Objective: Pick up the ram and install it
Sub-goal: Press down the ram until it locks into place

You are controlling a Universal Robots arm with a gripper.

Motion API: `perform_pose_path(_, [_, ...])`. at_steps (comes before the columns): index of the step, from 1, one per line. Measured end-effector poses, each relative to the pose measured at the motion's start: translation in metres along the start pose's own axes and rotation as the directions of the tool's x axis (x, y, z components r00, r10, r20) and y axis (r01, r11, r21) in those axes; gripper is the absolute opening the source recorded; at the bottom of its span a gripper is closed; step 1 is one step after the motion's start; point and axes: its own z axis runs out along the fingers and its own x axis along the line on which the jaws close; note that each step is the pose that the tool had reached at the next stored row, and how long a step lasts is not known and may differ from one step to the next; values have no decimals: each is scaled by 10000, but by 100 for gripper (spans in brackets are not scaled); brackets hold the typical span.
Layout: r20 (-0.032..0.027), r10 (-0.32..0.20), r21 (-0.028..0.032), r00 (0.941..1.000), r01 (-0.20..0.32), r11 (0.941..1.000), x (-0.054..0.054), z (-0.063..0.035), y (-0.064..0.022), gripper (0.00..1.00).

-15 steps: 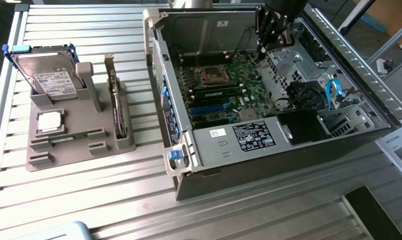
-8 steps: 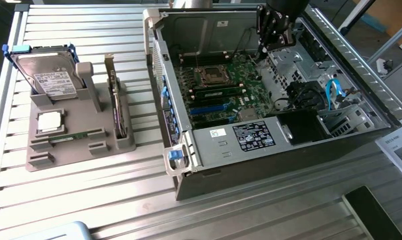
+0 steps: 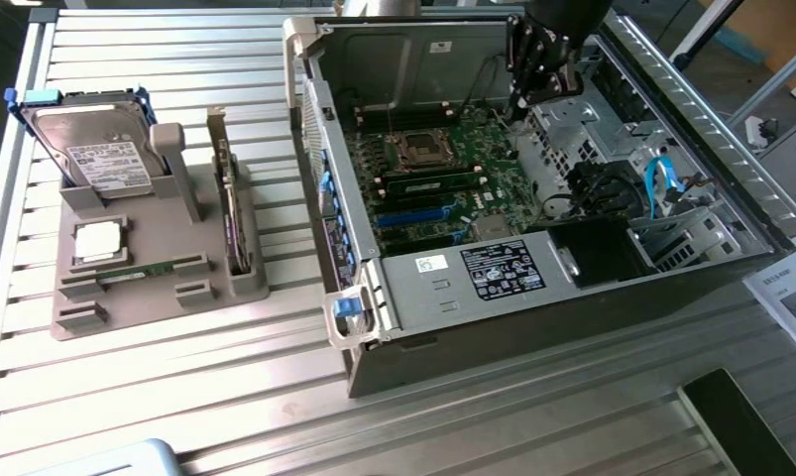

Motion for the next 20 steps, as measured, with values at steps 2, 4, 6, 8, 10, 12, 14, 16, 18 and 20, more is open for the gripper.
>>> perform_pose_path(2, [-1,0,4,10000,0,10000,0,15,1,11])
perform_pose_path(4, [-1,0,9,10000,0,10000,0,30,1,11])
perform_pose_path(6, [-1,1,17,10000,-1,10000,-1,52,2,11])
perform_pose_path(8, [0,1,24,10000,-1,10000,-1,70,3,11])
perform_pose_path(10, [0,1,27,10000,-1,10000,-1,82,4,11])
perform_pose_path(12, [0,1,28,10000,-1,10000,-1,90,4,11])
perform_pose_path(14, [-1,1,29,10000,-1,10000,-1,101,5,11])
perform_pose_path(16, [0,1,30,10000,-1,10000,-1,111,5,11])
perform_pose_path(18, [-1,1,31,10000,-1,10000,-2,123,5,11])
perform_pose_path(20, [-1,1,31,10000,-1,10000,-2,135,6,11])
